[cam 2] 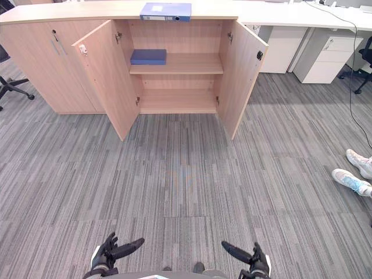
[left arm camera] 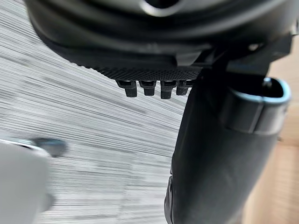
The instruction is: Walk over to the cabinet, pick up the folder, carry it to the office cabinet, place the folder inside the office cabinet, then close the office cabinet door
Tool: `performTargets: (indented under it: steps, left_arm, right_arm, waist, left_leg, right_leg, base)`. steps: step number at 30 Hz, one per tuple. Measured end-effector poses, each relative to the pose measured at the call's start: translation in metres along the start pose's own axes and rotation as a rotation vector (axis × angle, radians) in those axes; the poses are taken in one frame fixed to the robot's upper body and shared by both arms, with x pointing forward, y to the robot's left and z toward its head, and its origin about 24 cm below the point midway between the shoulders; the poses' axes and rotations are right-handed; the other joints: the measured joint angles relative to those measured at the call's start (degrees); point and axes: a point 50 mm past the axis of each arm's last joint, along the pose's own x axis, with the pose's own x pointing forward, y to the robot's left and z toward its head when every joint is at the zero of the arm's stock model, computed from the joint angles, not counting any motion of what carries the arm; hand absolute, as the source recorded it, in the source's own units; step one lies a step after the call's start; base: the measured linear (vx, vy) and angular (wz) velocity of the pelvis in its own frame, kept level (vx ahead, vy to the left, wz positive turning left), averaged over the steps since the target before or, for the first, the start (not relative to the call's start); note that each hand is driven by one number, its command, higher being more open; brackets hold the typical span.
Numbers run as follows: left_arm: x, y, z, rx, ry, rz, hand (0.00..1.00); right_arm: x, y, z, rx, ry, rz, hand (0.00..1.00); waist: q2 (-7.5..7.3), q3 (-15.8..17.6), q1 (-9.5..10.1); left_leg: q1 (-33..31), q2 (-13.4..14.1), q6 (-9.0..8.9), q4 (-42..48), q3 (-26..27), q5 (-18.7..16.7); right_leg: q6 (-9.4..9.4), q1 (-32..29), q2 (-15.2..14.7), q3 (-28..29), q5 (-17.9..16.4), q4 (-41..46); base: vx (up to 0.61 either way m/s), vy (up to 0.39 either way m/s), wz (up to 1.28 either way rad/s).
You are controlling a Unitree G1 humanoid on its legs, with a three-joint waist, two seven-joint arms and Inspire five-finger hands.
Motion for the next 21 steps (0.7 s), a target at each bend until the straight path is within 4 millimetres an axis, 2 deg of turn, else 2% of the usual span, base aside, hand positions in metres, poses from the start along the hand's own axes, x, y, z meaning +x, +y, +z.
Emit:
performTargets:
  steps: [2, 4, 9, 11, 14, 17, 18, 20, 21]
  left_arm:
    - [0.002, 0.003, 0.015, -0.041, -0.07, 0.017, 1.0]
    - [0.002, 0.008, 0.021, -0.059, -0.101, 0.036, 1.0]
    - [0.001, 0.016, 0.028, -0.073, -0.138, 0.06, 1.0]
    - [0.0, 0.015, 0.03, -0.073, -0.146, 0.057, 1.0]
    - [0.0, 0.015, 0.034, -0.075, -0.165, 0.054, 1.0]
    - [0.001, 0.011, 0.041, -0.082, -0.188, 0.044, 1.0]
    - [0.002, 0.007, 0.045, -0.086, -0.206, 0.034, 1.0]
    - [0.001, 0.005, 0.047, -0.086, -0.215, 0.027, 1.0]
    - [0.001, 0.007, 0.047, -0.085, -0.214, 0.032, 1.0]
  right_arm:
    - [0.001, 0.0, 0.017, -0.01, -0.075, 0.001, 1.0]
    - [0.002, 0.0, 0.025, -0.012, -0.11, 0.0, 1.0]
    - [0.004, 0.006, 0.041, -0.043, -0.169, 0.025, 1.0]
    - [0.005, 0.01, 0.047, -0.054, -0.19, 0.034, 1.0]
    - [0.006, 0.017, 0.064, -0.068, -0.245, 0.055, 1.0]
    - [0.01, 0.023, 0.082, -0.104, -0.295, 0.077, 1.0]
    - [0.011, 0.024, 0.087, -0.11, -0.306, 0.08, 1.0]
    - [0.01, 0.024, 0.086, -0.111, -0.304, 0.081, 1.0]
    - [0.01, 0.028, 0.082, -0.127, -0.296, 0.096, 1.0]
  waist:
    - [0.0, 0.5, -0.13]
    - [0.08, 0.7, -0.31]
    - [0.28, 2.1, -0.61]
    - [0.29, 2.8, -0.56]
    - [0.57, 3.9, -0.41]
    - [1.75, 4.7, -0.07]
    - [2.26, 5.1, 0.34]
    - [2.32, 5.2, 0.72]
    - [2.06, 5.4, 0.82]
  left_leg:
    - [1.0, -0.1, -0.2, -1.0, 0.0, -0.1]
    - [1.4, -0.2, -0.79, -1.3, 0.1, -0.5]
    - [1.5, -0.2, -1.54, -1.3, 0.4, -1.0]
    - [1.3, -0.1, -2.4, -0.7, 0.8, -1.7]
    - [-0.9, 0.4, -2.18, 3.7, 2.4, -4.5]
    - [-4.7, 1.4, -0.92, 9.1, 3.5, -7.7]
    - [-6.2, 1.6, -0.22, 11.0, 3.7, -9.2]
    - [-6.7, 1.6, 0.48, 12.4, 4.0, -10.6]
    - [-6.0, 1.2, 1.43, 13.7, 4.5, -12.4]
  right_leg:
    - [0.11, 1.2, 0.0, -0.2, 0.1, -1.3]
    - [0.34, 1.7, 0.0, -0.2, 0.2, -2.0]
    - [0.38, 1.9, 0.0, -0.1, 0.2, -2.5]
    - [0.54, 1.8, 0.0, 0.3, 0.1, -2.5]
    - [0.99, 1.3, 0.0, 1.5, -0.2, -2.4]
    - [1.91, -1.1, 0.4, 2.4, -0.9, -1.0]
    - [2.24, -3.5, 0.4, 2.7, -3.0, 2.7]
    - [2.93, -6.2, 0.1, 2.8, -6.5, 9.1]
    - [3.65, -9.5, -0.9, 2.0, -10.8, 18.2]
  base:
    - [0.1, 0.023, 0.01]
    - [0.08, 0.027, -0.02]
    - [0.06, 0.016, -0.03]
    - [0.03, 0.004, -0.1]
    - [0.02, 0.001, -0.21]
    - [0.01, 0.019, -0.23]
    - [0.02, 0.048, -0.12]
    - [0.04, 0.048, -0.08]
    - [0.06, 0.06, -0.11]
